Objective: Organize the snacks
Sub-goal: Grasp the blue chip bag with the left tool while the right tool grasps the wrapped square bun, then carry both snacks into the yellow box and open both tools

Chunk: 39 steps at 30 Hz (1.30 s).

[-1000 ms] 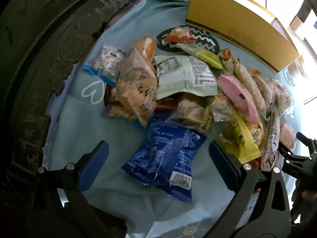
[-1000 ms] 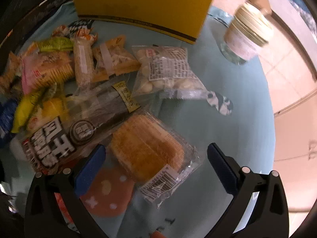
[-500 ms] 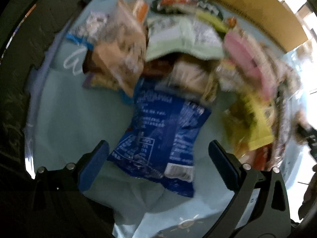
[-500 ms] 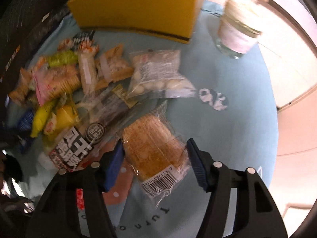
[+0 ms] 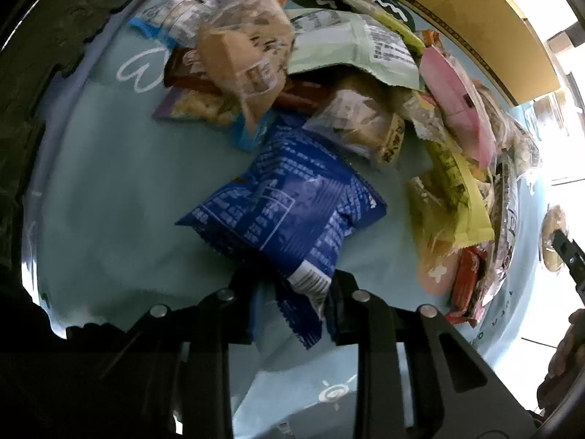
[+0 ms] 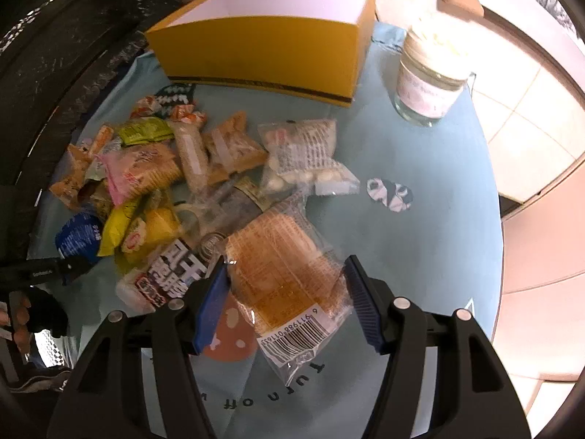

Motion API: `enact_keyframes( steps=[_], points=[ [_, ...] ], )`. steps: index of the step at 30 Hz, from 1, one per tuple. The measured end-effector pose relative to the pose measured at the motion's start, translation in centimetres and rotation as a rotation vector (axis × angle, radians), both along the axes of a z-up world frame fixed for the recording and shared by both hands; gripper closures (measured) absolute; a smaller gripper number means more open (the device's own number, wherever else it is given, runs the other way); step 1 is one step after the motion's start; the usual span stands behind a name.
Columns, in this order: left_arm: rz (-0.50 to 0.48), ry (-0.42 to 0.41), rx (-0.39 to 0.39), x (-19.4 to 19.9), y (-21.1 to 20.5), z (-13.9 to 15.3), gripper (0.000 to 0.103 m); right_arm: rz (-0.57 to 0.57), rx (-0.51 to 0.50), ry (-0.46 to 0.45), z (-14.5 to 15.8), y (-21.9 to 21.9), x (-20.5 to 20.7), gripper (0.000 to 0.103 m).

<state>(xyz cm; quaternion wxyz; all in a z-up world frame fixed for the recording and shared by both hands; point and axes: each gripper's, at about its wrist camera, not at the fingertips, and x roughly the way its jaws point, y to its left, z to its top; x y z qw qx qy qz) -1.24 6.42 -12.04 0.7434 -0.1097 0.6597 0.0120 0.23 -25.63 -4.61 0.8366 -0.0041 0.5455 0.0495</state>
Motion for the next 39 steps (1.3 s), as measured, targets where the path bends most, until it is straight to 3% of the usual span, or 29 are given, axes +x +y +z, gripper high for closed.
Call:
enact_keyframes(
  steps=[4,5,7,8,9,13,15,17,18,19,22,29,33,39],
  points=[
    [-0.008,-0.011,0.004,-0.7,0.1,-0.1,0.074,0.024,0.002,0.007,-0.1,0.6,-0.1,0.039],
    [-0.014,-0.014,0.01,-0.3,0.2,-0.5,0.07,0.027,0.002,0.008,-0.2,0.8,0.0,0.039],
    [-0.027,-0.023,0.03,0.7,-0.3,-0.4,0.04,0.035,0.0,0.012,-0.3,0.9,-0.2,0.039],
    [-0.031,-0.029,0.054,1.1,-1.0,-0.7,0.016,0.038,-0.001,0.012,-0.2,1.0,-0.2,0.039],
    [-0.039,-0.041,0.088,2.2,-1.4,-0.6,0.011,0.04,-0.002,0.011,-0.2,1.0,-0.3,0.039],
    [-0.081,-0.084,0.147,3.2,-2.7,-0.6,0.013,0.039,-0.006,0.013,0.0,0.6,-0.6,0.039],
    [-0.085,-0.074,0.146,3.6,-2.9,-1.3,0.034,0.035,-0.006,0.016,0.1,0.5,-0.6,0.039],
    [-0.107,-0.075,0.088,3.7,-3.4,-1.4,0.051,0.034,-0.002,0.015,0.2,0.4,-0.6,0.039],
    [-0.12,-0.081,0.088,3.6,-3.5,-1.2,0.065,0.036,0.002,0.016,0.2,0.4,-0.5,0.039],
    [-0.139,-0.089,0.102,3.4,-3.7,-0.7,0.067,0.039,0.006,0.017,0.2,0.5,-0.5,0.039],
    [-0.145,-0.092,0.052,2.6,-3.7,0.6,0.07,0.049,0.019,0.013,0.4,0.8,-0.3,0.039],
    [-0.18,-0.222,-0.016,-0.8,-3.1,6.3,0.07,0.107,0.057,-0.018,2.0,2.4,0.0,0.039],
    [-0.211,-0.315,-0.005,-0.1,-4.1,9.1,0.07,0.112,0.072,-0.046,3.2,2.7,0.7,0.039],
    [-0.278,-0.414,-0.038,4.4,-6.7,13.0,0.07,0.081,0.104,-0.123,6.2,1.9,3.1,0.039]
  ],
)
